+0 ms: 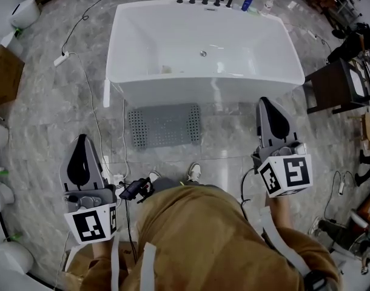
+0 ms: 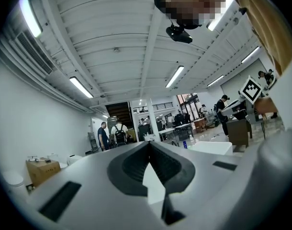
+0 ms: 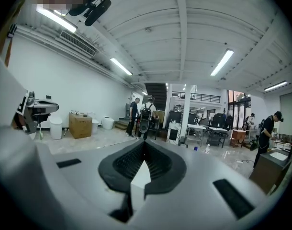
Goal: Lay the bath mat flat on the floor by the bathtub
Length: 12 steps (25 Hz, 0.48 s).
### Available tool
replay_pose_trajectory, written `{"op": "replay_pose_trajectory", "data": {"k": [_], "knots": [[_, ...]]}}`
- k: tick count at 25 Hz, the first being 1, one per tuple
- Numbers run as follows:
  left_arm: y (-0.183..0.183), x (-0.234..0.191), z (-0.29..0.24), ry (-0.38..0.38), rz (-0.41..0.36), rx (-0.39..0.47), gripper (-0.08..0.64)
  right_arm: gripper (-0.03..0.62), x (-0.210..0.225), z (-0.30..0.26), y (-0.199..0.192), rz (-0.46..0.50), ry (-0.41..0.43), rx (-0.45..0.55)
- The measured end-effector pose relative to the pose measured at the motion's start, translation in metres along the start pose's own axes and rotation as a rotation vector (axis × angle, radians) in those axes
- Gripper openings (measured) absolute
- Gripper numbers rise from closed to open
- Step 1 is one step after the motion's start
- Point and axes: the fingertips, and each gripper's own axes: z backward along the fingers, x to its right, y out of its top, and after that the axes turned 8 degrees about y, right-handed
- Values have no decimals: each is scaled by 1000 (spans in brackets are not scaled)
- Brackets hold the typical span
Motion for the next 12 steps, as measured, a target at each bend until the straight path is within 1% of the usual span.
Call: {"op": "replay_pose_trajectory", "data": {"k": [12], "knots": [[-4, 6, 1, -11, -3, 2, 6, 5, -2, 8, -2, 7, -11, -6]]}}
